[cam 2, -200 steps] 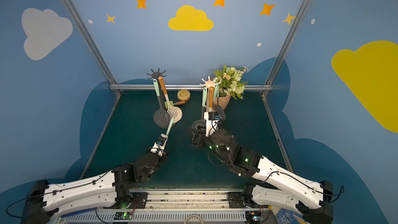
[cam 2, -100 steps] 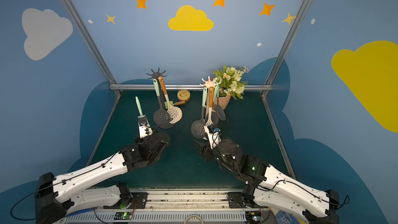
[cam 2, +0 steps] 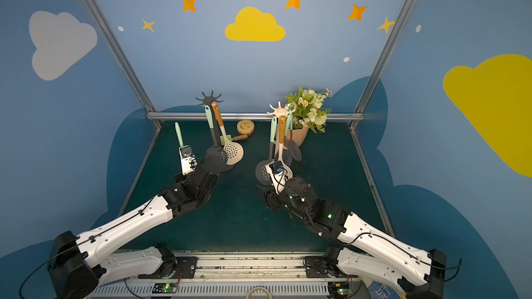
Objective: Hang the skimmer on the kitchen utensil rack
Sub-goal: Hang the skimmer on the rack.
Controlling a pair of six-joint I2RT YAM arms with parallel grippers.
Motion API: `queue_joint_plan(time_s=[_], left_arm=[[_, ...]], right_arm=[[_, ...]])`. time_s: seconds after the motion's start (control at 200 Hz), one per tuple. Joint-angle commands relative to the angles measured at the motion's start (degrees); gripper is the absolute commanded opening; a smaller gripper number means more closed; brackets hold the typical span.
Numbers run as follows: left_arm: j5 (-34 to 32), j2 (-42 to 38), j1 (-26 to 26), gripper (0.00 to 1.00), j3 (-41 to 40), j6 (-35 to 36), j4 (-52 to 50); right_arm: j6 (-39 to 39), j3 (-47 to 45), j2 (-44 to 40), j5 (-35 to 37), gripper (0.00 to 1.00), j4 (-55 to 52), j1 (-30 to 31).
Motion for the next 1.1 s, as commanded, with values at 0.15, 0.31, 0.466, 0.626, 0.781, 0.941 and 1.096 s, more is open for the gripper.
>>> queue_joint_plan(time_s=[0.15,0.31,0.466,0.626,0.781,0.941,1.096], left_arm=[[3.8,4.3,3.0,0.04,3.0,15.4,12.4],[3.2,7.3,4.1,0.04,4.7,20.6,16.6],[3.2,7.8,4.7,0.04,5.3,21.5,18.4],[3.2,8.5,5.1,0.04,5.9,23.3,19.8],[3.7,9.5,5.9,0.04,6.7,26.0,21.8],[5.1,10.0,7.1,0.04,7.8,27.0,22.4],[6.5,10.9,8.1,0.04,8.9,27.6,22.4]], right_arm=[[-1.5,3.3,0.7,-3.1,0.63,0.2,-2.1],[-3.1,5.4,1.8,-4.8,0.63,-1.3,-2.9],[-3.4,6.8,2.8,-5.4,0.63,-1.5,-3.6],[-3.2,7.3,3.7,-6.6,0.63,-1.1,-4.6],[-2.8,7.3,3.7,-6.9,0.63,-0.9,-5.2],[-1.8,6.8,3.1,-7.4,0.63,-0.5,-5.6],[-1.6,6.6,2.8,-7.5,0.63,-0.2,-6.0]])
